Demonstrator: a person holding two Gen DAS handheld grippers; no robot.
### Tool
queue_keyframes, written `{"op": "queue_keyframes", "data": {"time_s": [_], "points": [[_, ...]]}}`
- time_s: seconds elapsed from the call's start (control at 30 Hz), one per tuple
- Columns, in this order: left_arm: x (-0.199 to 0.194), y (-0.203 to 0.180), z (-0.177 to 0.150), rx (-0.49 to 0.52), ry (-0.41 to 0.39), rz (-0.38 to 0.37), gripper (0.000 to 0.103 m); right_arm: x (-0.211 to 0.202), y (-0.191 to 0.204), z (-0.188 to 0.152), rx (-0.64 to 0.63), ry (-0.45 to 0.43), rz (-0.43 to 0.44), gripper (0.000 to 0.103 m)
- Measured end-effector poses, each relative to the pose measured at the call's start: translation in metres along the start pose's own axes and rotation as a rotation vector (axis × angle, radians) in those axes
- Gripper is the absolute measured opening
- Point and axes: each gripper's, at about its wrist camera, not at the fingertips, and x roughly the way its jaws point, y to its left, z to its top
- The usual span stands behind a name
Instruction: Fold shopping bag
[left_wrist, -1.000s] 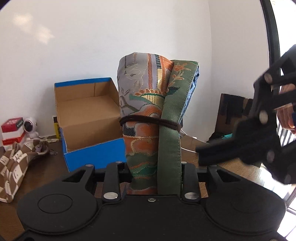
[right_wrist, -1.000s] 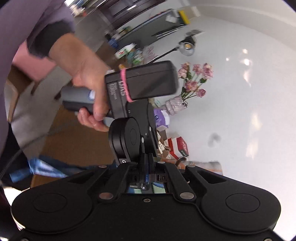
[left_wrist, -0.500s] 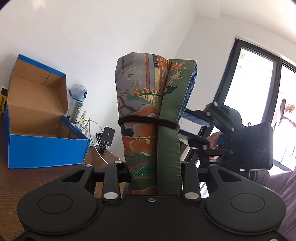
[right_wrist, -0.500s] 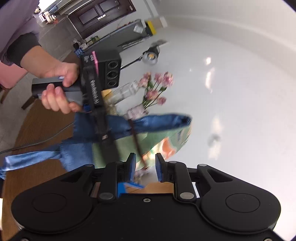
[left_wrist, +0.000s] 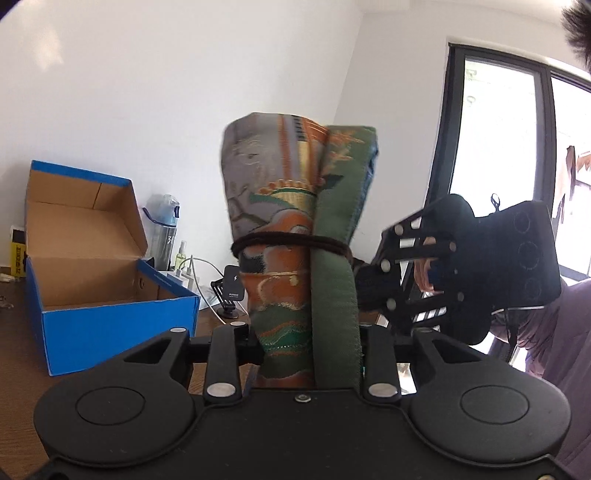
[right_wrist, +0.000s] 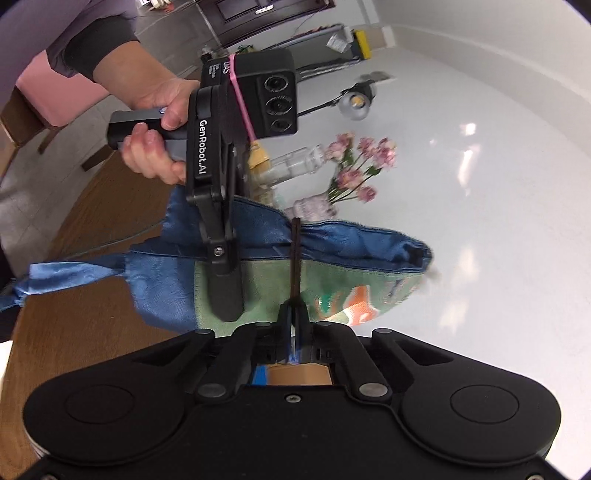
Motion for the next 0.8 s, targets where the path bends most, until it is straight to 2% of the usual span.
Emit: {"op": "queue_keyframes", "data": {"time_s": [0.07,0.17,0.2,0.23,0.27,0.3,0.33,0.4,0.43,0.5,0.53,0.6,0.7,0.73,0.8], "points": [[-0.001,0.001,-0.002,0.0,-0.003,-0.005,0.031,0.001,0.001,-0.002,0.01,0.003,0.041,0.0],[-0.007,0.002,-0.003,0.015,-0.026,-0.001,0.032,0.002,-0.001,-0.006,0.036,-0.022,0.026,0.002],[-0.009,-0.003,-0.002,0.057,-0.03,0.061,0.033,0.002,0.0,-0.01,0.036,-0.005,0.029,0.003],[-0.011,-0.008,0.0,0.103,-0.033,0.127,0.033,0.001,0.0,-0.015,0.035,0.013,0.032,0.014],[-0.009,-0.015,0.001,0.166,-0.018,0.209,0.033,0.002,0.002,-0.019,0.027,0.046,0.025,0.02],[-0.001,-0.03,0.0,0.314,0.028,0.378,0.033,0.003,0.003,-0.023,0.019,0.079,0.018,0.022],[0.011,-0.045,-0.006,0.487,0.08,0.548,0.033,0.0,0.002,-0.029,0.036,0.092,-0.045,0.022],[0.034,-0.06,-0.032,0.815,0.142,0.754,0.033,-0.004,-0.005,-0.037,0.084,0.101,-0.139,0.024],[0.045,-0.066,-0.045,0.979,0.172,0.853,0.033,-0.012,-0.013,-0.039,0.147,0.074,-0.184,0.024],[0.065,-0.065,-0.102,1.486,0.184,0.992,0.033,-0.025,-0.024,-0.04,0.226,0.013,-0.226,0.024],[0.066,-0.062,-0.12,1.622,0.199,0.968,0.033,-0.03,-0.029,-0.038,0.26,-0.021,-0.227,0.025],[0.062,-0.056,-0.151,1.85,0.22,0.87,0.033,-0.031,-0.031,-0.033,0.265,-0.05,-0.164,0.026],[0.056,-0.047,-0.174,2.043,0.254,0.722,0.033,-0.019,-0.015,-0.021,0.157,-0.043,-0.08,0.026],[0.053,-0.043,-0.18,2.103,0.25,0.667,0.033,-0.01,-0.004,-0.018,0.086,-0.028,-0.051,0.026],[0.05,-0.038,-0.182,2.184,0.211,0.607,0.033,0.005,0.015,-0.014,-0.023,-0.006,-0.003,0.026]]}}
